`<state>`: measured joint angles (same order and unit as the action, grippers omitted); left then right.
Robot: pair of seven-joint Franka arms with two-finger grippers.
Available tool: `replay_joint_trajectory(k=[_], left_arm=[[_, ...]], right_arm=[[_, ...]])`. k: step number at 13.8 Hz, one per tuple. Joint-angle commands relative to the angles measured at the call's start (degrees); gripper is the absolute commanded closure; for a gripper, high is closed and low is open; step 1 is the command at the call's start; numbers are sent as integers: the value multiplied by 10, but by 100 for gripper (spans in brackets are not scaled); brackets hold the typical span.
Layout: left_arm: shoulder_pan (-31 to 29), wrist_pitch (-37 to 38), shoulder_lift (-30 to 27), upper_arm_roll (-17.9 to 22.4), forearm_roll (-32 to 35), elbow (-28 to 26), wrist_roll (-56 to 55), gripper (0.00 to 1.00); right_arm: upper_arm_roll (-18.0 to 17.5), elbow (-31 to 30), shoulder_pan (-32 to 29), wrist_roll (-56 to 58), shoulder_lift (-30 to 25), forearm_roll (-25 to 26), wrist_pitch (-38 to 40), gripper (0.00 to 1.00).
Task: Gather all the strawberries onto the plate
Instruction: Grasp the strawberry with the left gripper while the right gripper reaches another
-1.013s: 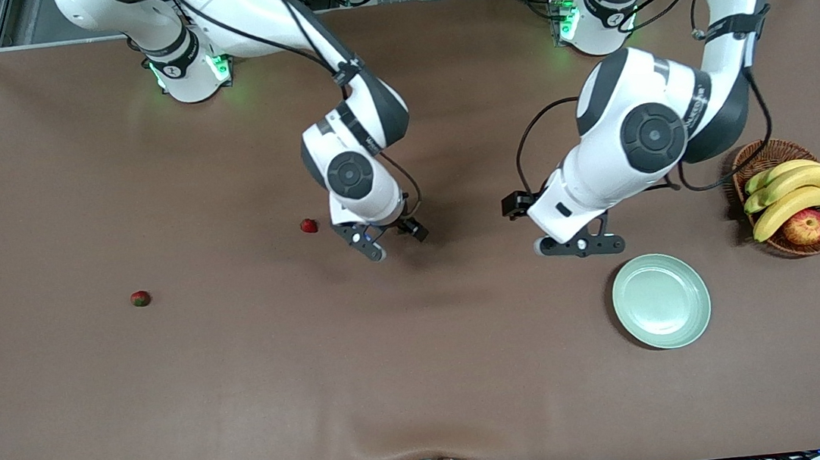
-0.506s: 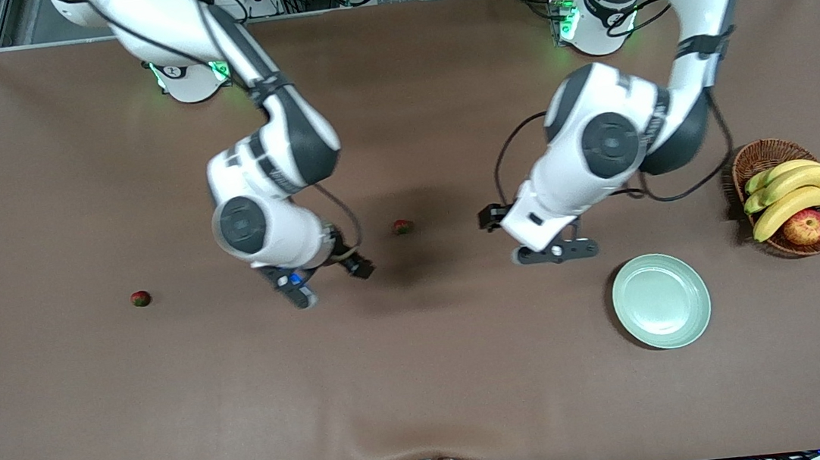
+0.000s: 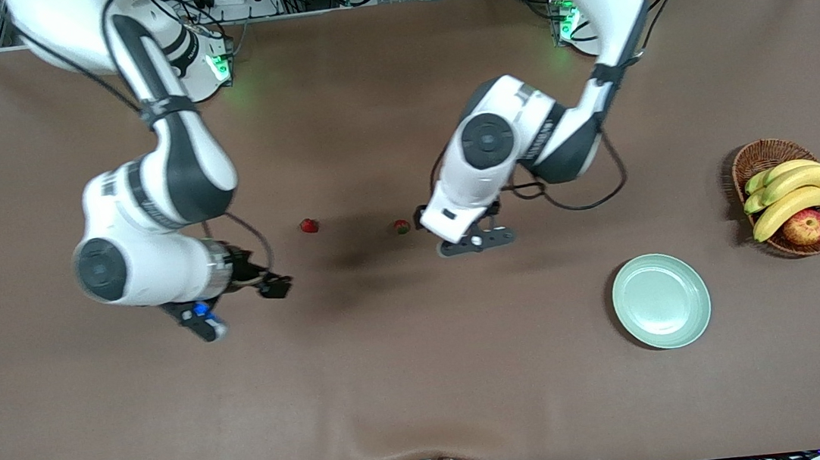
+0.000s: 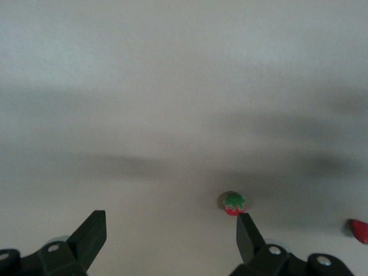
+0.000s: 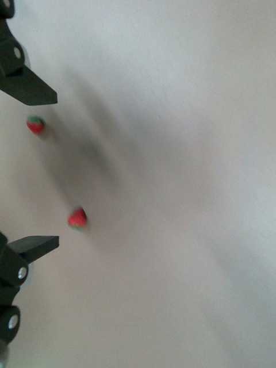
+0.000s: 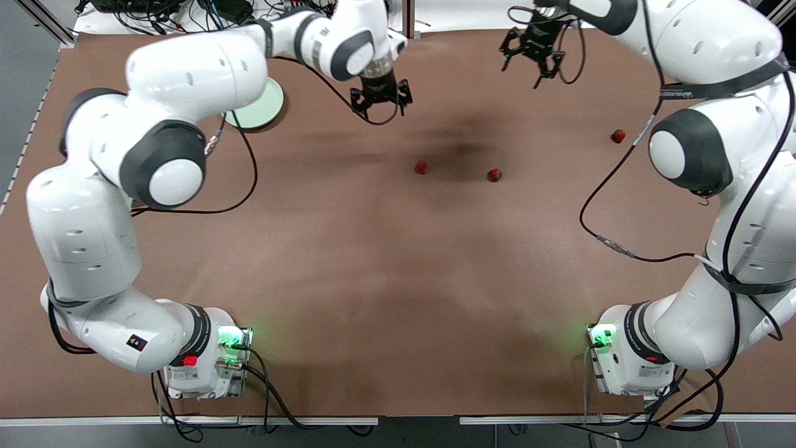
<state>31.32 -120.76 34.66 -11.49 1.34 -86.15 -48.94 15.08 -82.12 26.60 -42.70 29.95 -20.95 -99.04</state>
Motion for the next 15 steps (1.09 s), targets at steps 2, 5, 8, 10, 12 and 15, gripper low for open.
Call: replay_joint_trajectory(k=[2,5,8,10,12,15], left_arm=[[48,-36,64,8,36,44,-39,0],[76,-76,92,14,37,45,-49,0],[116,-120,123,46,36,51,-49,0],[145,-126,142,74,36,58,-49,0],[156,-126,149,81,37,59,-44,0],[156,-126,152,81,58,57,-37,0]], right_arm=[[-12,-13,-42,94,-20,67,20,0],[-11,-22,-87,238,-30,81,20,0],[-13,-26,-132,330,-30,107,18,0],[-11,-43,-153,383,-31,109,5,0],[-11,-63,-172,418,-30,133,-25,0],[-11,-100,-194,453,-24,142,-89,0]])
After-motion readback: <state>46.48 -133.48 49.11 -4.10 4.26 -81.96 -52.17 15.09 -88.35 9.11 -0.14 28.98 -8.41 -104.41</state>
